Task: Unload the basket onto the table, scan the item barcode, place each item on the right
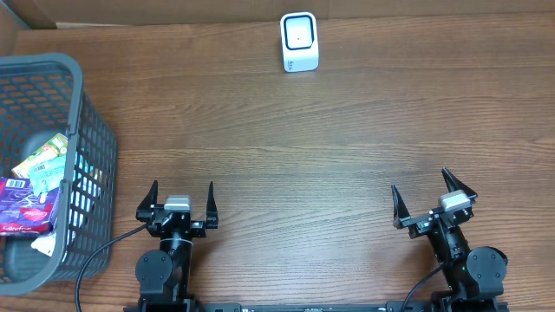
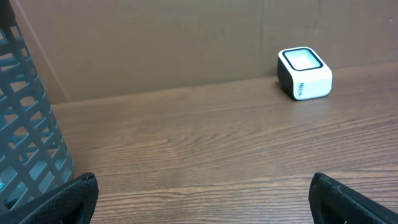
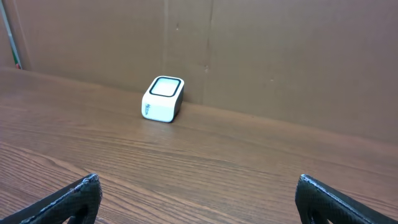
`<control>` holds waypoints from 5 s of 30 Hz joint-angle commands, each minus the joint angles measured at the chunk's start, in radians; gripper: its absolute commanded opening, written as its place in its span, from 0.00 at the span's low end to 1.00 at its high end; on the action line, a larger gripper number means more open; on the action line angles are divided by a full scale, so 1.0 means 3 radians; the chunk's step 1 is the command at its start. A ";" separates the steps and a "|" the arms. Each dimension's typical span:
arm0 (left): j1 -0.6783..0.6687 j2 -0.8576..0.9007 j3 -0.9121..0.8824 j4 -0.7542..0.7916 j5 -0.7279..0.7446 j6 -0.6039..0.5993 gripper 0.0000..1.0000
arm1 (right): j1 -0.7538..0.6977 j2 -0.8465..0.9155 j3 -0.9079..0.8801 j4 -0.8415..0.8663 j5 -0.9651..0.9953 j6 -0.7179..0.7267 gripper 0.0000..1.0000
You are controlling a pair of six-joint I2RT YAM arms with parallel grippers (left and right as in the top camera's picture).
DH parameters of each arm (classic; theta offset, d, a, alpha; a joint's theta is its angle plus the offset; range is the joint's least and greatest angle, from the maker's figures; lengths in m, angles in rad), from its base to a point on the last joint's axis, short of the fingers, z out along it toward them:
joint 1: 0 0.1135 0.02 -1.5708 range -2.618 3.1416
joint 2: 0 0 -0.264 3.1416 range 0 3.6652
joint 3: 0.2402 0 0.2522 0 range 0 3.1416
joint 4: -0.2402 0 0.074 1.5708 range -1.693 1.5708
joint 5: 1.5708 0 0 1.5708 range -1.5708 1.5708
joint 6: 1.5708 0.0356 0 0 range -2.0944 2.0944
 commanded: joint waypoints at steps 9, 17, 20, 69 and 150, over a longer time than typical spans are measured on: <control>-0.0015 -0.0010 -0.0014 0.0001 -0.0020 0.0088 1.00 | 0.0015 -0.0038 -0.0034 0.0018 0.0024 -0.0011 1.00; -0.0015 -0.0010 -0.0014 0.0001 -0.0023 0.0088 1.00 | 0.0015 -0.0038 -0.0034 0.0018 0.0025 -0.0011 1.00; -0.0015 -0.0010 -0.0014 0.0001 -0.0020 0.0088 1.00 | 0.0015 -0.0038 -0.0034 0.0018 0.0025 -0.0011 1.00; -0.0015 -0.0010 -0.0014 0.0003 -0.0045 -0.0032 0.99 | 0.0015 -0.0038 -0.0034 0.0043 0.0024 -0.0011 1.00; -0.0019 0.4617 0.7360 -0.4534 0.0200 -0.0484 0.99 | 0.0015 0.2851 0.4295 -0.2879 -0.0640 0.0289 1.00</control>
